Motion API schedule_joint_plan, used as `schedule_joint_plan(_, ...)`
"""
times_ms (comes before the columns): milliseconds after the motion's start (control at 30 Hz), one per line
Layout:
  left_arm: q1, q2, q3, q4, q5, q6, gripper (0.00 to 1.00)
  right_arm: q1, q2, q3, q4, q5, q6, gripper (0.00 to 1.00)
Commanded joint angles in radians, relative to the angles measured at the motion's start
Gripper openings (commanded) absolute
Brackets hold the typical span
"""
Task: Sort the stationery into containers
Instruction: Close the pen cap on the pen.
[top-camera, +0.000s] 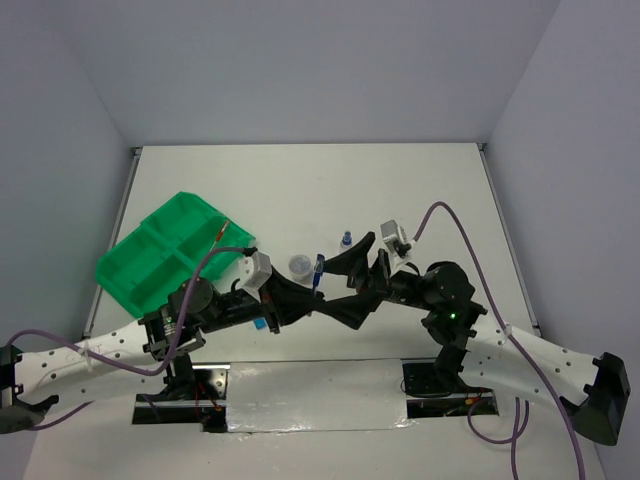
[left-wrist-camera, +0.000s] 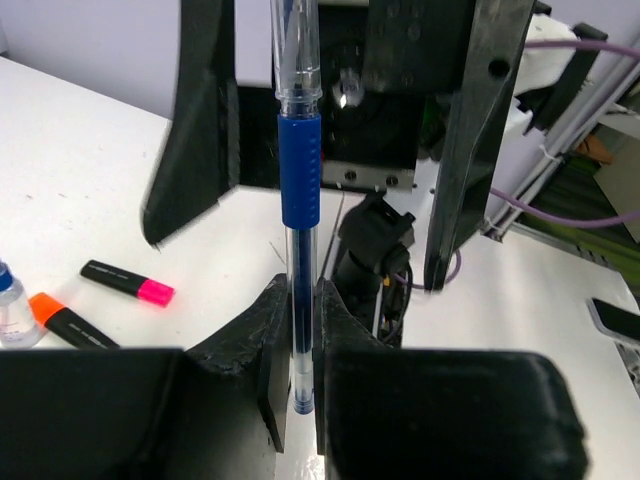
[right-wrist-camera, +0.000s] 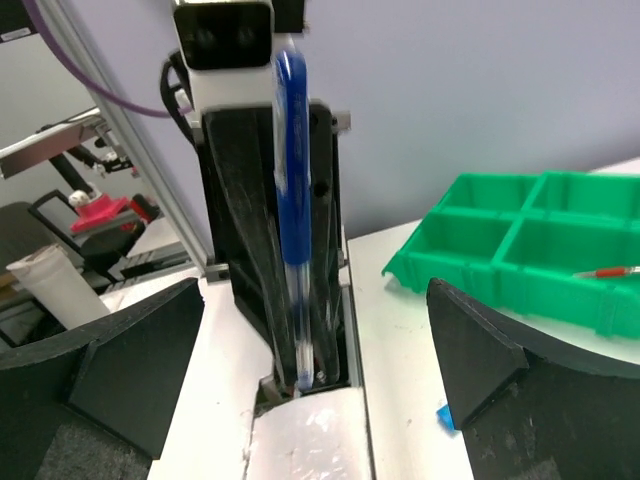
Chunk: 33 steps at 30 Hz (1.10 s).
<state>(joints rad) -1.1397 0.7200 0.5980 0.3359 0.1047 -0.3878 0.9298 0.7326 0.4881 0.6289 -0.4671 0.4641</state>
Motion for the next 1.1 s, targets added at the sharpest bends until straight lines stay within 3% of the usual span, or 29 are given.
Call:
schedule_joint_plan(0, 0.001, 0.015, 0.005, 0.045, 0.078, 0.024, 0.00, -0.014, -0.018, 0.102, -0.052, -0.030, -0.074, 1.00)
schedule_joint_plan(333, -0.003, 0.033, -0.006, 0.041, 0.095, 0.021, 0.00, -0.060, 0.056, 0.245, -0.133, -0.110, -0.088, 0.98)
schedule_joint_plan(533, -0.002, 0.022, -0.004, 0.019, 0.079, 0.030, 0.00, -0.062, 0.064, 0.244, -0.109, -0.136, -0.079, 0.80)
schedule_joint_plan(667, -0.002, 0.025, -0.003, 0.014, 0.076, 0.033, 0.00, -0.060, 0.065, 0.241, -0.100, -0.146, -0.078, 0.55)
schedule_joint_plan(833, -0.003, 0.035, -0.003, 0.011, 0.082, 0.036, 0.00, -0.062, 0.065, 0.251, -0.112, -0.140, -0.081, 0.55)
schedule_joint_plan(900, -0.002, 0.035, -0.001, 0.009, 0.079, 0.038, 0.00, -0.060, 0.068, 0.256, -0.115, -0.140, -0.082, 0.41)
schedule_joint_plan(1067, -0.002, 0.032, -0.001, 0.005, 0.078, 0.040, 0.00, -0.062, 0.076, 0.257, -0.113, -0.145, -0.081, 0.21)
